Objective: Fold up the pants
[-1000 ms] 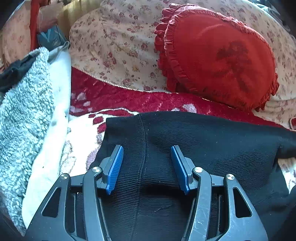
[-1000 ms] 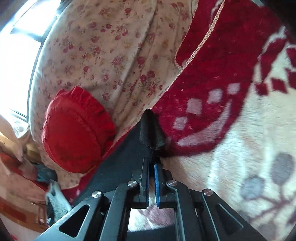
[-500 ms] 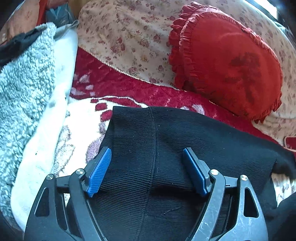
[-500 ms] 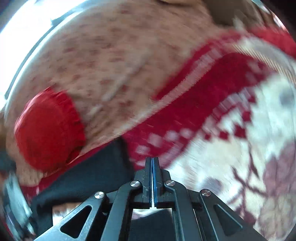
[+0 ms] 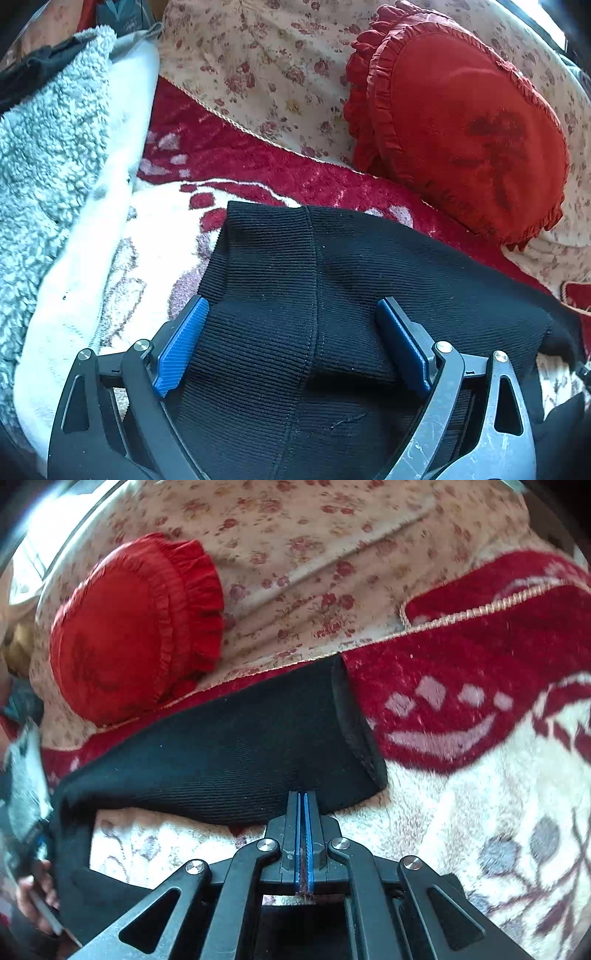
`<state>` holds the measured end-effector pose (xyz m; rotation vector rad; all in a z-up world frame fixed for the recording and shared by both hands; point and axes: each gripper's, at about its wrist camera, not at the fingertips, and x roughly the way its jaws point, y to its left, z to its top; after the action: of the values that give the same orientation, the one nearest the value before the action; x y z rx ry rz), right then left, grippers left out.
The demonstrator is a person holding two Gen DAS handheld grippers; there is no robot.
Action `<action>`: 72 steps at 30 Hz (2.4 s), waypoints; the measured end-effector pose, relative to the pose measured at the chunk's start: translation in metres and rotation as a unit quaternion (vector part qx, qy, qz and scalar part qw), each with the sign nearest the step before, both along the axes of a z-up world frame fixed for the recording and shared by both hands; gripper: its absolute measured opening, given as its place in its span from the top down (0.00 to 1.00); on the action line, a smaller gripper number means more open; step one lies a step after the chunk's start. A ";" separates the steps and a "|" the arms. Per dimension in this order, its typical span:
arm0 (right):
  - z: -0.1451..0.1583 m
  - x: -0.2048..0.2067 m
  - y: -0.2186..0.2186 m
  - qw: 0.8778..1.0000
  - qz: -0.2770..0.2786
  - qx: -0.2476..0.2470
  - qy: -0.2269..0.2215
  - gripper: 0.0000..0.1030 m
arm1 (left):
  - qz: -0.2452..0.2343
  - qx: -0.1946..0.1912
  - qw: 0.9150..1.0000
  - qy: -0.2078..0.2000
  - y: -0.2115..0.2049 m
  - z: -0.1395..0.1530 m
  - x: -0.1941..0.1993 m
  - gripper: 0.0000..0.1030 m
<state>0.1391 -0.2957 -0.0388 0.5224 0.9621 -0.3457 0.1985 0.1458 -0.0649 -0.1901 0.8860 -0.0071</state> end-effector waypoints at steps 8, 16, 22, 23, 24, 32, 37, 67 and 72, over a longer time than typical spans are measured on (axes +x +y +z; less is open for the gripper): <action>0.001 0.004 0.007 1.000 -0.004 -0.014 0.007 0.99 | -0.001 0.000 1.000 0.002 -0.001 0.000 0.001 0.10; 0.002 0.004 0.009 1.000 -0.004 -0.020 0.005 0.99 | -0.001 -0.007 1.000 0.001 0.002 0.001 0.000 0.10; 0.000 0.002 0.010 1.000 0.010 -0.026 0.007 0.99 | 0.000 -0.009 1.000 0.000 0.001 0.001 -0.001 0.10; 0.000 0.002 0.010 0.999 0.012 -0.029 0.007 0.99 | 0.000 -0.010 1.000 0.001 0.001 0.001 0.000 0.10; 0.000 0.002 0.011 0.999 0.013 -0.031 0.008 0.99 | 0.000 -0.011 1.000 0.001 0.001 0.001 0.000 0.10; -0.002 0.001 0.009 1.000 0.006 -0.026 0.002 0.99 | -0.011 0.003 1.000 -0.025 -0.007 0.015 -0.011 0.10; -0.002 0.001 0.009 1.000 0.006 -0.026 0.002 0.99 | -0.034 0.011 0.999 -0.028 -0.018 0.032 -0.029 0.10; 0.066 -0.026 0.114 0.964 0.099 -0.236 -0.070 0.96 | -0.084 0.202 0.975 -0.040 -0.082 0.043 -0.118 0.10; 0.063 -0.021 0.118 0.960 0.104 -0.252 -0.061 0.96 | -0.075 0.189 0.979 -0.030 -0.077 0.039 -0.113 0.10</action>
<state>0.1177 -0.1778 0.0238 -0.0237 0.7631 -0.3487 0.0854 0.0689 -0.0260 0.2316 0.8230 0.0141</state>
